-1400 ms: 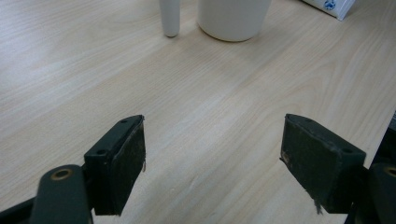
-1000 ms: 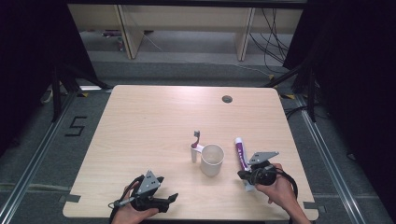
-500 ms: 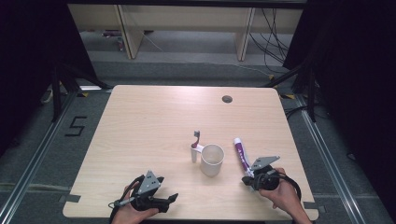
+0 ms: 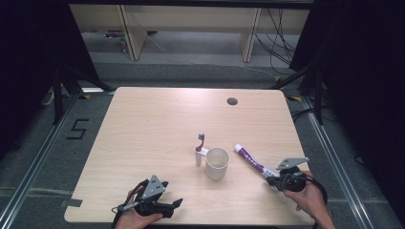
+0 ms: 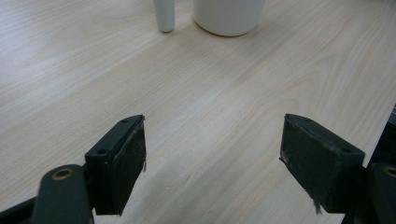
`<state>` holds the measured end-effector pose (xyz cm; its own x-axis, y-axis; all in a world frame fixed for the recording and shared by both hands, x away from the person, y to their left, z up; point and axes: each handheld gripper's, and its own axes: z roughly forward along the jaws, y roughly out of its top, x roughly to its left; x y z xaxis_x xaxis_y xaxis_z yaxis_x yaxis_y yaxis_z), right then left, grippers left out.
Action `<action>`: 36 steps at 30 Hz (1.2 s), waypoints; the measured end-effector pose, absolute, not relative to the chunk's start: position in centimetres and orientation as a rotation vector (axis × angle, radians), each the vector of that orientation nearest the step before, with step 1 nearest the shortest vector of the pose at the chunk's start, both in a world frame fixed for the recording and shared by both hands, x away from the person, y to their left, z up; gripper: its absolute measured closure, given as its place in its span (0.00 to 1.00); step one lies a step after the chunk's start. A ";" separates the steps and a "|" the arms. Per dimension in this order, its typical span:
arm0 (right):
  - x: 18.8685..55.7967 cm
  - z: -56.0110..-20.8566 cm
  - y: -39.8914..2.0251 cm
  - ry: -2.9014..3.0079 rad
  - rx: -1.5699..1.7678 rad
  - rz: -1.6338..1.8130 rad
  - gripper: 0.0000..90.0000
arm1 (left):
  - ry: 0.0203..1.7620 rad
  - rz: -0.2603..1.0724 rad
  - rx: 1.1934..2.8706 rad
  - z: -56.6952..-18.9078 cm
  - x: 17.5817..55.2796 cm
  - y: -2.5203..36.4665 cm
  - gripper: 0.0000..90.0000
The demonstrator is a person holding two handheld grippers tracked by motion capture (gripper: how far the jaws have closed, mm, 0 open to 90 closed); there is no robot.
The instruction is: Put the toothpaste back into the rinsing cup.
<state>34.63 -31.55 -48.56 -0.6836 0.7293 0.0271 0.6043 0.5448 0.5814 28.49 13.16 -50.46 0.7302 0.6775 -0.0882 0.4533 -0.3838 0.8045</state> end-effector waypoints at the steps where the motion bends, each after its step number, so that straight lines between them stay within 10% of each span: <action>1: 34.9 -48.5 -31.9 2.565 1.133 0.836 0.99 | 0.844 0.333 2.073 -50.4 28.6 13.3 0.25; 36: 45.6 -48.0 -33.0 2.321 1.389 0.754 0.99 | 0.841 0.300 2.075 -50.6 28.4 13.0 0.25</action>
